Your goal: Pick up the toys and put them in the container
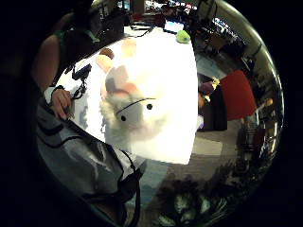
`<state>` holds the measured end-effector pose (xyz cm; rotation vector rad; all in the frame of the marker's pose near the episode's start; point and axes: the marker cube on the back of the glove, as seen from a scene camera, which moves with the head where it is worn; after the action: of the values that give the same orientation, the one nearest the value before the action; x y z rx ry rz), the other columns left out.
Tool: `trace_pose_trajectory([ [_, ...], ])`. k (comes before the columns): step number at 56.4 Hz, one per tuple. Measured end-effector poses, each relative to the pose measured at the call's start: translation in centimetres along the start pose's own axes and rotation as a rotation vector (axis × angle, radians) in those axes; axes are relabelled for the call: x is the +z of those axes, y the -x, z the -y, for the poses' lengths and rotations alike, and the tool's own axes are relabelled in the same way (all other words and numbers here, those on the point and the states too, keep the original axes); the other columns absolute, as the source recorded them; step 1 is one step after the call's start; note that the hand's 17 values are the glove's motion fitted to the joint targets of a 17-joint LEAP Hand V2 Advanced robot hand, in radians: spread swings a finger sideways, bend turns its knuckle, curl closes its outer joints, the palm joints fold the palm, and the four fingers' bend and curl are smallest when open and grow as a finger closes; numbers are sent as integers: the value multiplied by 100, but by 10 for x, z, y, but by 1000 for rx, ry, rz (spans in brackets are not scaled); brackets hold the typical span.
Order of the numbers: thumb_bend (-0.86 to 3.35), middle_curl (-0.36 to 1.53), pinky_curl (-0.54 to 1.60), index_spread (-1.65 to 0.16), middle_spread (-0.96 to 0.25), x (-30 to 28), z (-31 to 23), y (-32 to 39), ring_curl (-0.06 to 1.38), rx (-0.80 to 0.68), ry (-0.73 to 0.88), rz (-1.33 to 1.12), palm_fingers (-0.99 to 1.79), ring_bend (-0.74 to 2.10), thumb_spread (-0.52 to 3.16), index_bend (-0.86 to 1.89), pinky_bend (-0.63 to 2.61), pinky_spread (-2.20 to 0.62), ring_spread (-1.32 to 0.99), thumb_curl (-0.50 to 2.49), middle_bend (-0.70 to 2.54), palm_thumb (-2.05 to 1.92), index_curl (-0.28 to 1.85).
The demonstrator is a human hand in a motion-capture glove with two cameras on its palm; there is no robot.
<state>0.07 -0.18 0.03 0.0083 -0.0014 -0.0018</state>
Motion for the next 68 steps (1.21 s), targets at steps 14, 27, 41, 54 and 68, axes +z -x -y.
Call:
trace_pose_trajectory([
  [14,47,8,21,-13,5,1,-1,-2,8,10,26,4,42,22,133,48,51,-5,-8,11,18,34,22],
  [27,58,14,24,-15,6,0,-1,-3,11,23,30,-13,40,24,163,48,52,-6,-9,20,19,30,28],
  [41,63,20,27,-18,6,-4,5,-26,14,133,74,-155,34,27,158,41,54,-6,-10,26,21,23,32],
  [54,38,25,34,-28,5,43,21,-76,19,213,393,-301,-10,34,131,5,75,-2,-8,21,18,4,19],
  [68,32,22,40,-31,5,73,28,-98,16,209,331,-220,-11,13,121,22,97,4,-4,26,11,15,21],
])
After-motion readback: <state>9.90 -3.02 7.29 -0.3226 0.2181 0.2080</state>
